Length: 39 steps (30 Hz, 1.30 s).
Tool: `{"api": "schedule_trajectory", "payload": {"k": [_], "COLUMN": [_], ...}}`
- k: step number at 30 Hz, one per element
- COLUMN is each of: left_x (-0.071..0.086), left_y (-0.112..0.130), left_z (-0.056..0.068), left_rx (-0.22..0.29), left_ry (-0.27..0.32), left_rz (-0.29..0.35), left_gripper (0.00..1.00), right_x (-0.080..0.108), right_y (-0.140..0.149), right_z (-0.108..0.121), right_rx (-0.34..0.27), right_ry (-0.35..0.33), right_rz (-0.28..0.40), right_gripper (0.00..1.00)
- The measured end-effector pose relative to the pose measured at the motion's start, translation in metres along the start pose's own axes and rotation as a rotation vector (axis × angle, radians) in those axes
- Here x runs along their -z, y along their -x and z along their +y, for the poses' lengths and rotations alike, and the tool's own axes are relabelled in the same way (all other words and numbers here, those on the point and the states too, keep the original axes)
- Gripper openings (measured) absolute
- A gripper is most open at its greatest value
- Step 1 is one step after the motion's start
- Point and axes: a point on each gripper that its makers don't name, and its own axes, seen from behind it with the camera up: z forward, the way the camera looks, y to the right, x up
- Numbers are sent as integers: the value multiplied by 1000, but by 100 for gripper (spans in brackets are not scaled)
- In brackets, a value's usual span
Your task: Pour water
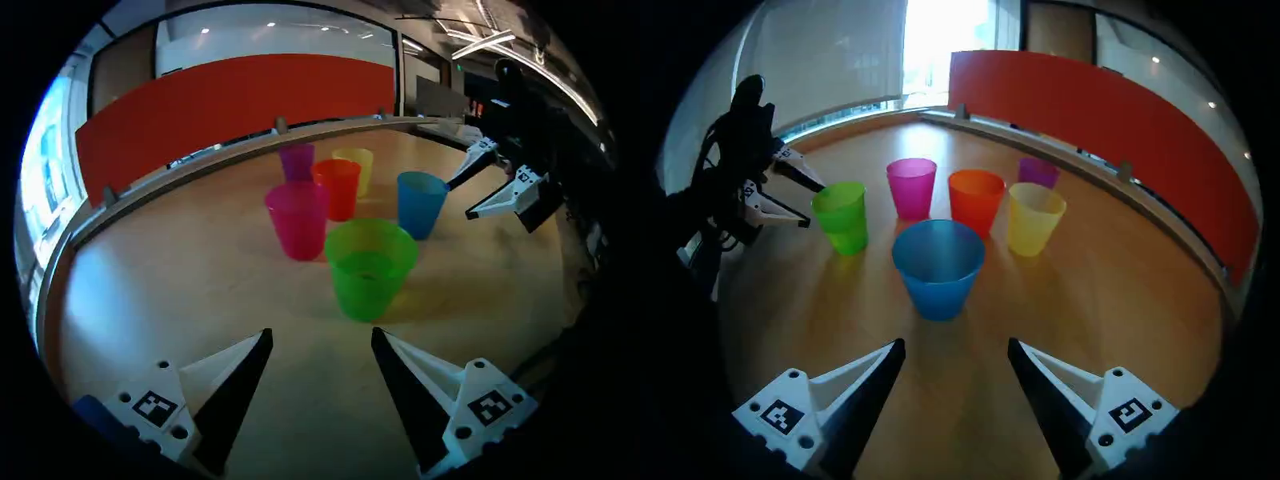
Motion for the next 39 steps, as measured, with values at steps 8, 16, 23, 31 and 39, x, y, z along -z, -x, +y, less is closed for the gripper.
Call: {"api": "schedule_trajectory", "payload": {"k": [8, 16, 23, 31, 39], "left_x": [21, 36, 45, 54, 60], "left_y": [-2, -7, -15, -31, -34], "left_z": [-26, -47, -63, -80, -96], "left_rx": [104, 167, 240, 303, 285], "left_ry": [-93, -188, -252, -310, -394], "left_rz": [69, 143, 219, 323, 377], "left_gripper": [91, 92, 91, 91, 91], "right_x": [23, 42, 53, 69, 83], "right_y": [2, -7, -17, -31, -52], "right_z": [17, 32, 41, 61, 73], "right_rx": [-113, -193, -251, -284, -239], "right_ry": [126, 261, 360, 490, 590], "right_rz": [64, 153, 241, 347, 445], "right_gripper": [100, 100, 100, 100, 100]}}
